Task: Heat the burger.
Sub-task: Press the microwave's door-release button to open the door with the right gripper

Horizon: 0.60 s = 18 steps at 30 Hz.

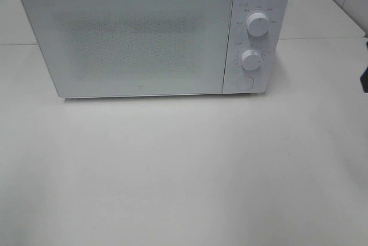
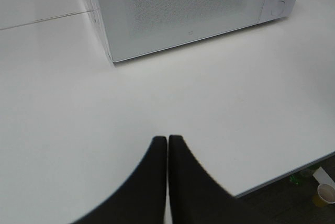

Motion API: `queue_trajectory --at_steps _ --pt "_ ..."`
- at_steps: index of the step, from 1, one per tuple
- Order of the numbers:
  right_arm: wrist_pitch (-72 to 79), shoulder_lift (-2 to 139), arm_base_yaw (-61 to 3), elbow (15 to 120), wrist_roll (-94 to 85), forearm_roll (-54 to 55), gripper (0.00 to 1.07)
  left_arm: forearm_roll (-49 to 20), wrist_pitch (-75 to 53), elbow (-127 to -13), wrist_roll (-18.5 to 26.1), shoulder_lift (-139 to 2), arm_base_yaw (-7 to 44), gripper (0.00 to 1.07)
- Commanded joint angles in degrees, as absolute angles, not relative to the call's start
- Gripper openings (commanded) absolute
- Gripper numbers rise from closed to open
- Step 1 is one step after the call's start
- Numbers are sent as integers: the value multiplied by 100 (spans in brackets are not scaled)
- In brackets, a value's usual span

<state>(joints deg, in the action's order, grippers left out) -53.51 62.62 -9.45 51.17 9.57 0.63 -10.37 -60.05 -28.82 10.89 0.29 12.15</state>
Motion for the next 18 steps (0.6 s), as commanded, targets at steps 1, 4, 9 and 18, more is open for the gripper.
queue_trajectory --at_steps 1,4,9,18 --pt "-5615 5529 -917 4847 888 0 68 -1071 -5947 -2865 1066 126 1215 0" --pt "-5758 4882 -917 4498 888 0 68 -1071 -5947 -2865 1066 126 1215 0" --pt "-6039 3873 -917 3930 739 -52 68 -1071 -5947 -2865 1066 126 1215 0" --pt "-5930 2269 -917 3186 447 -34 68 -1071 -5947 -2865 1066 126 1215 0"
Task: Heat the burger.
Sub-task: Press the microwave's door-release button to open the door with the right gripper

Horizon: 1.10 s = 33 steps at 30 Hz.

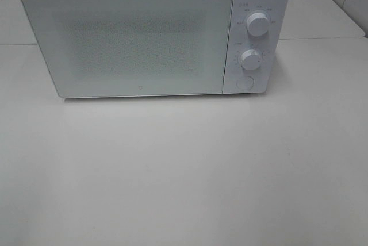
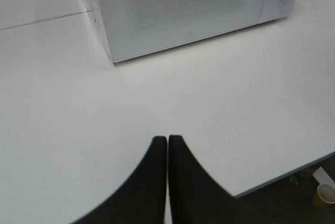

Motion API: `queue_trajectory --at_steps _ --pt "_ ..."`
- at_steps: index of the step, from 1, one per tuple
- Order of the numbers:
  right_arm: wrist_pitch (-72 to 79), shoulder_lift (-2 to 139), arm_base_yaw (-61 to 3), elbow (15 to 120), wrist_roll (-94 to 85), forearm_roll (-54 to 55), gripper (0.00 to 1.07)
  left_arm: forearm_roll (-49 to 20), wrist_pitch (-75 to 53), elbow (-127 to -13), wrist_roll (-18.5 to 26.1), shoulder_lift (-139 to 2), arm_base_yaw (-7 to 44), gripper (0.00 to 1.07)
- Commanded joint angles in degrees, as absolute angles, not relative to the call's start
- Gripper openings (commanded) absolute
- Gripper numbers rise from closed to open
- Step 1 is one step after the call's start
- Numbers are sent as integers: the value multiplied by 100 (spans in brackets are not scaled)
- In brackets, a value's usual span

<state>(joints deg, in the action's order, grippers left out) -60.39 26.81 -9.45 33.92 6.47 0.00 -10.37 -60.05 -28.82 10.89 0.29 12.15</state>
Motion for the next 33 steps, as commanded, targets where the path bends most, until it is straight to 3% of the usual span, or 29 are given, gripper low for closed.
queue_trajectory --at_steps 1,13,33 --pt "-5867 1862 -917 3025 424 0 68 -1071 -5947 -2865 1066 126 1215 0" --pt "-5718 -183 -917 2934 407 0 68 -1071 -5947 -2865 1066 126 1215 0" --pt "-5672 -172 -917 2893 34 -143 68 -1089 -5947 -2865 1071 126 1215 0"
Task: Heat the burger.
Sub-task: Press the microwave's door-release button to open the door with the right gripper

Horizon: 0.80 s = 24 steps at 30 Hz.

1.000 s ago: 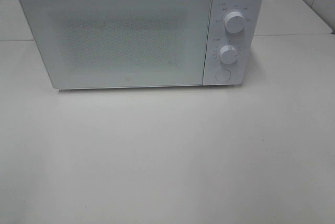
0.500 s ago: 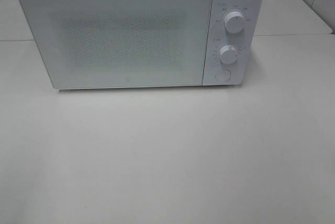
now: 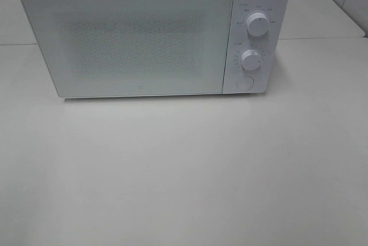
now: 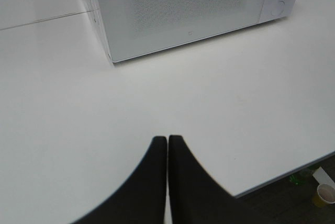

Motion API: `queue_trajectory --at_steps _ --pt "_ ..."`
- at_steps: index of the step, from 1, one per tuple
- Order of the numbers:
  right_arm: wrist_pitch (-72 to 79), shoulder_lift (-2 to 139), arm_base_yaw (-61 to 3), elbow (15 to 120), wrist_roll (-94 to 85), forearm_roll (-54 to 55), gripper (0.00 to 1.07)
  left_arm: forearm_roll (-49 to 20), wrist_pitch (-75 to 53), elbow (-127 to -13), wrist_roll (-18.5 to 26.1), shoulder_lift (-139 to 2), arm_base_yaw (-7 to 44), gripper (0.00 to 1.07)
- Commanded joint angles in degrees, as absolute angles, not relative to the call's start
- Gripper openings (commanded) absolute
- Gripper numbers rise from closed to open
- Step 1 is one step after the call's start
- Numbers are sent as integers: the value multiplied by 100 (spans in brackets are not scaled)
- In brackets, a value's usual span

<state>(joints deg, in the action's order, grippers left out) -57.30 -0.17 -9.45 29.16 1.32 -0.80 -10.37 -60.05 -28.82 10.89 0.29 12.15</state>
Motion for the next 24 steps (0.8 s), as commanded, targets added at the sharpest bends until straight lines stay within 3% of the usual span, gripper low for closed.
queue_trajectory --at_steps 1,17,24 --pt "-5672 -172 -917 2893 34 -143 68 -1089 -5947 -2865 1071 126 1215 0" --pt "-5667 -138 -917 2893 0 -63 68 -1089 -5947 -2865 1071 126 1215 0" --pt "-5340 533 -917 3042 -69 166 68 -1083 -5947 -2865 1066 126 1215 0"
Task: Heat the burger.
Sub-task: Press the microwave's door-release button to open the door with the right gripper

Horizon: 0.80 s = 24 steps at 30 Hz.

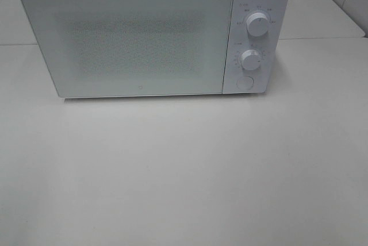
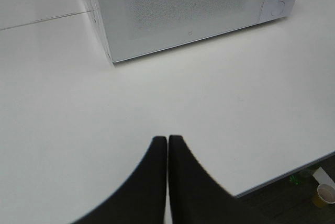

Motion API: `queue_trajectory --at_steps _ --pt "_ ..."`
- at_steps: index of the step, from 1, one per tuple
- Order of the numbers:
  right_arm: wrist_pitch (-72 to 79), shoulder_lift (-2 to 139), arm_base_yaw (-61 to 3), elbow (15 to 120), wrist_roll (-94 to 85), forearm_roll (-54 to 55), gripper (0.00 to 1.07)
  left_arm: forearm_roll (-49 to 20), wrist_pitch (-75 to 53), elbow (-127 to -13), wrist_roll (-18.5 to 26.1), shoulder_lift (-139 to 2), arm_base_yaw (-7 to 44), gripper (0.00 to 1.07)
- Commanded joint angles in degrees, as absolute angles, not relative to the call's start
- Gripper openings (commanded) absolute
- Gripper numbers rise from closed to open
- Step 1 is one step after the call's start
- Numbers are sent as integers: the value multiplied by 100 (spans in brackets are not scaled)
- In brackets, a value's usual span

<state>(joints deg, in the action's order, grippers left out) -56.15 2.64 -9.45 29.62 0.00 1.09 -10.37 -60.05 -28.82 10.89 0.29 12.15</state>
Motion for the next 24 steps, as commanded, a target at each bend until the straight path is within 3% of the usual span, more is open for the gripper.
queue_trajectory --at_steps 1,24 --pt "-5340 533 -917 3042 -69 166 68 -1083 -5947 -2865 1066 126 1215 0" --pt "-1811 3363 -917 3019 -69 166 66 -1083 -5947 -2865 1066 126 1215 0"
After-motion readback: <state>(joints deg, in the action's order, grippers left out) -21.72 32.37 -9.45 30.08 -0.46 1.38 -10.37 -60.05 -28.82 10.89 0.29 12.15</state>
